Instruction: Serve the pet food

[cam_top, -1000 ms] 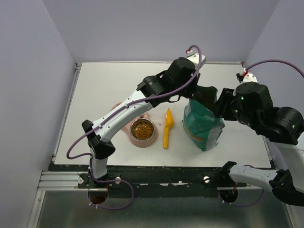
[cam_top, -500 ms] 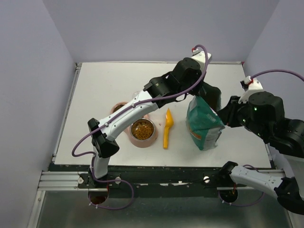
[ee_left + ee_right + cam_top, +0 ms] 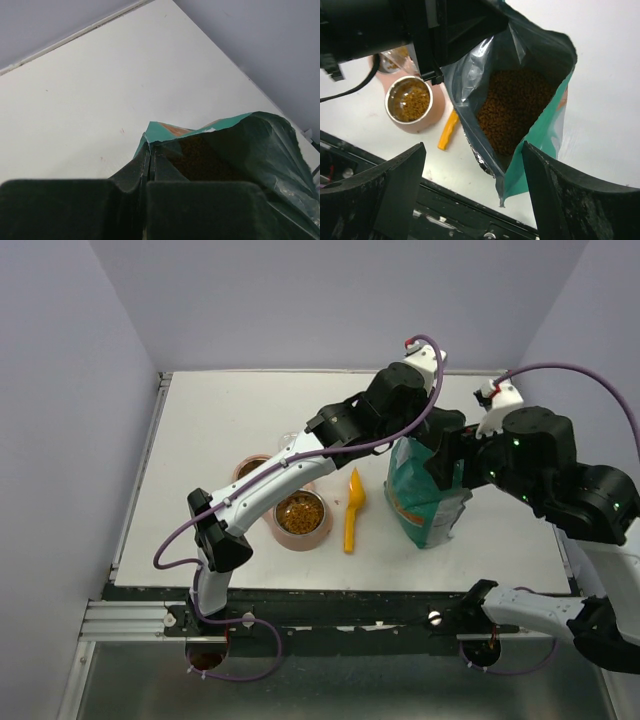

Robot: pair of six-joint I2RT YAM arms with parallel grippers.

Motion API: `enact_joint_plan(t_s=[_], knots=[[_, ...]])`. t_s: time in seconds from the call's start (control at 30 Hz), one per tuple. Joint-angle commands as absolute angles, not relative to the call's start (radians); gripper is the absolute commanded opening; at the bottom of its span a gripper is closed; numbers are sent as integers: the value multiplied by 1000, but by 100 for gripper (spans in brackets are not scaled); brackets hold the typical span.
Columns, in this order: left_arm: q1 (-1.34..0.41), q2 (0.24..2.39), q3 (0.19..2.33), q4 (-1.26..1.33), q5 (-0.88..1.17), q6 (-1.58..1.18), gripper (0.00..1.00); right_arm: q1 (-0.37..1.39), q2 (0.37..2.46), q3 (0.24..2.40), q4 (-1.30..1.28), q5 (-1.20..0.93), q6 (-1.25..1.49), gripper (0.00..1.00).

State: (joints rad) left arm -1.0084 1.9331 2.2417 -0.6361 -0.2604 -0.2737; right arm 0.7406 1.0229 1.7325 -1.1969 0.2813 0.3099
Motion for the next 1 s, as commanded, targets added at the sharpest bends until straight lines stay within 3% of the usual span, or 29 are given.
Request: enact_joint_plan(t_s=[0.0, 0.3, 0.43, 0.53, 0.67, 0.7, 0.83, 0.9, 0.97], knots=[[-1003, 1852, 2322, -333, -397, -244, 0, 746, 1040, 1707, -1218, 303, 229, 85], [-1003, 1861, 2322, -336, -379, -275, 0, 746, 1065, 1678, -1298, 500, 267, 85], [-1003, 1859, 2321, -348, -388, -278, 0, 744, 974, 1596, -1227, 422, 296, 84], [-1003, 1859, 2316, -350, -377, -285, 0, 744, 937, 1517, -1103, 382, 261, 73], [-1003, 1859, 2322, -353, -353, -282, 0, 744, 956, 1508, -1039, 393, 224, 45], [-1002, 1858, 2324, -351, -336, -270, 4, 744, 956, 1500, -1029, 400, 213, 38], [-982, 1827, 2312, -379, -234, -276, 49, 746, 936, 1473, -1035, 414, 184, 1], [-941, 1789, 2270, -368, -62, -299, 65, 744, 913, 1456, -1051, 393, 169, 1], [-873, 1746, 2205, -330, 154, -336, 72, 746, 890, 1447, -1064, 356, 147, 1]])
